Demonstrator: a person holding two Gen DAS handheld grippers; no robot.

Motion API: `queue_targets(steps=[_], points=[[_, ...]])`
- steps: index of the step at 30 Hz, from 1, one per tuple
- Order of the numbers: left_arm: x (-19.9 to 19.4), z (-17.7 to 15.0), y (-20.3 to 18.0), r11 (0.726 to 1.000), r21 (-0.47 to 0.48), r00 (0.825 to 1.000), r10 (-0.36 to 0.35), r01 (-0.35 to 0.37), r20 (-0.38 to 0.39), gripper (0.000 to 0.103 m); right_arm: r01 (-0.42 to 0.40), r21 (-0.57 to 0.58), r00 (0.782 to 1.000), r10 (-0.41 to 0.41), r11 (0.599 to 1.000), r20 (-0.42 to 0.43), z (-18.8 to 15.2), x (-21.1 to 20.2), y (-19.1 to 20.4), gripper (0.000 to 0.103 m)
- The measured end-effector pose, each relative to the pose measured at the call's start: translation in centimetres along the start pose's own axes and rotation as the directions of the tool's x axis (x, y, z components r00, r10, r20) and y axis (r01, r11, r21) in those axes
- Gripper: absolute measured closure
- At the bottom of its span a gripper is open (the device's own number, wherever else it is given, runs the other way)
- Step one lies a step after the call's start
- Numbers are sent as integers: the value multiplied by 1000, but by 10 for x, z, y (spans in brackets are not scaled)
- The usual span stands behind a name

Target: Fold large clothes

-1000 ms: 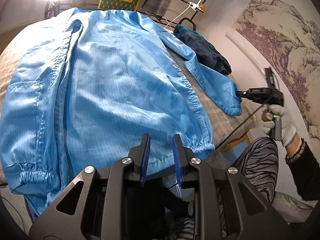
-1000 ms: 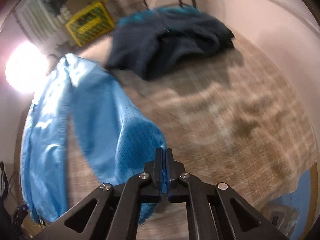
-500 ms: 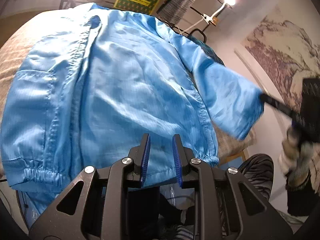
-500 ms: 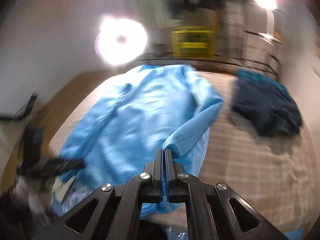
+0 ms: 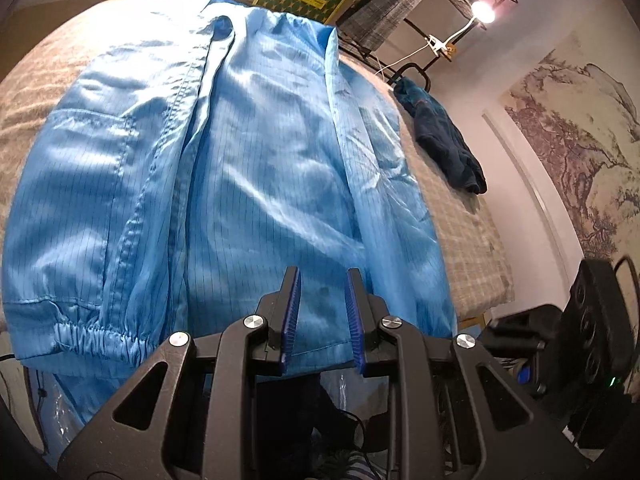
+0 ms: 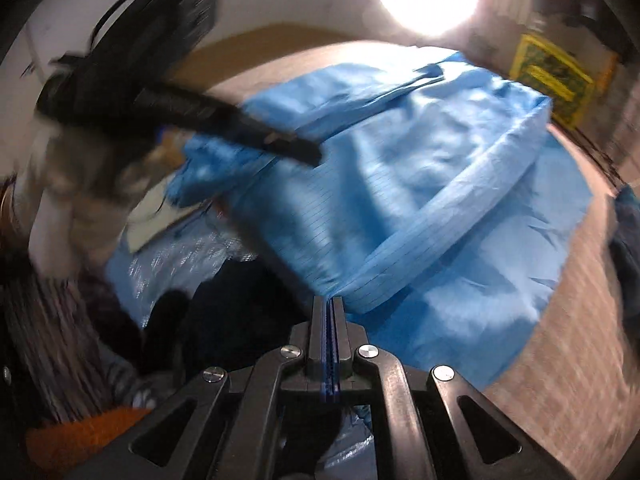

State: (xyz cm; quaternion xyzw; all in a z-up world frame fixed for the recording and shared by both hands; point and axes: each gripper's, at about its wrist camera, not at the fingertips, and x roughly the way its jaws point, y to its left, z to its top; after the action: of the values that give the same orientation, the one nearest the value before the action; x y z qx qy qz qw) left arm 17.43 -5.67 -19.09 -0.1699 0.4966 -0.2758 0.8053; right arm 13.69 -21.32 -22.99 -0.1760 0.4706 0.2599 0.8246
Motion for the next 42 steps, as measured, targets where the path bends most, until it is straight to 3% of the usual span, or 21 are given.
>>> queue_targets(steps=[3, 4, 6, 9, 11, 12, 17, 22, 24, 25, 28, 36, 39, 42], points=[[6, -1, 0, 1000, -14, 1000, -11, 10, -17, 82, -7, -41, 1000, 6, 999, -30, -6, 2, 5, 94], [7, -1, -1, 1000, -13, 1000, -14, 13, -21, 82, -30, -28, 999, 29, 999, -25, -6, -2, 2, 76], [9, -2, -7, 1000, 6, 1000, -18, 18, -26, 82, -59, 20, 998, 59, 998, 16, -4, -19, -6, 61], [10, -6, -23, 999, 47, 999, -23, 25, -30, 80, -100, 90, 991, 91, 991, 94, 0, -50, -27, 63], [13, -9, -35, 996, 81, 999, -34, 37, -35, 60, -108, 141, 986, 89, 984, 140, 3, -71, -46, 63], [15, -12, -44, 994, 101, 998, -43, 47, -38, 57, -97, 163, 985, 70, 982, 159, 6, -79, -58, 63], [33, -21, -73, 977, 211, 997, 11, 4, -70, 56, -92, 303, 969, 15, 949, 246, 24, -99, -124, 63], [59, -23, -80, 965, 261, 990, 71, -37, -120, 56, -144, 441, 955, 8, 886, 295, 60, -77, -203, 63], [65, -22, -79, 963, 270, 987, 62, -21, -145, 71, -199, 514, 945, 25, 834, 326, 77, -58, -241, 63], [68, -21, -79, 960, 280, 985, 63, -16, -160, 86, -219, 538, 940, 29, 814, 340, 83, -50, -256, 63], [74, -18, -77, 958, 286, 983, 37, 16, -182, 96, -270, 618, 926, 24, 738, 376, 104, -18, -302, 63], [78, -9, -55, 978, 151, 965, -106, 145, -240, 100, -362, 765, 913, 39, 532, 405, 145, 84, -405, 61], [79, -5, -51, 977, 128, 959, -137, 173, -246, 100, -379, 796, 907, 17, 471, 422, 154, 115, -433, 49], [82, -2, -48, 974, 94, 950, -177, 207, -257, 100, -408, 829, 902, 26, 382, 432, 155, 148, -455, 47]])
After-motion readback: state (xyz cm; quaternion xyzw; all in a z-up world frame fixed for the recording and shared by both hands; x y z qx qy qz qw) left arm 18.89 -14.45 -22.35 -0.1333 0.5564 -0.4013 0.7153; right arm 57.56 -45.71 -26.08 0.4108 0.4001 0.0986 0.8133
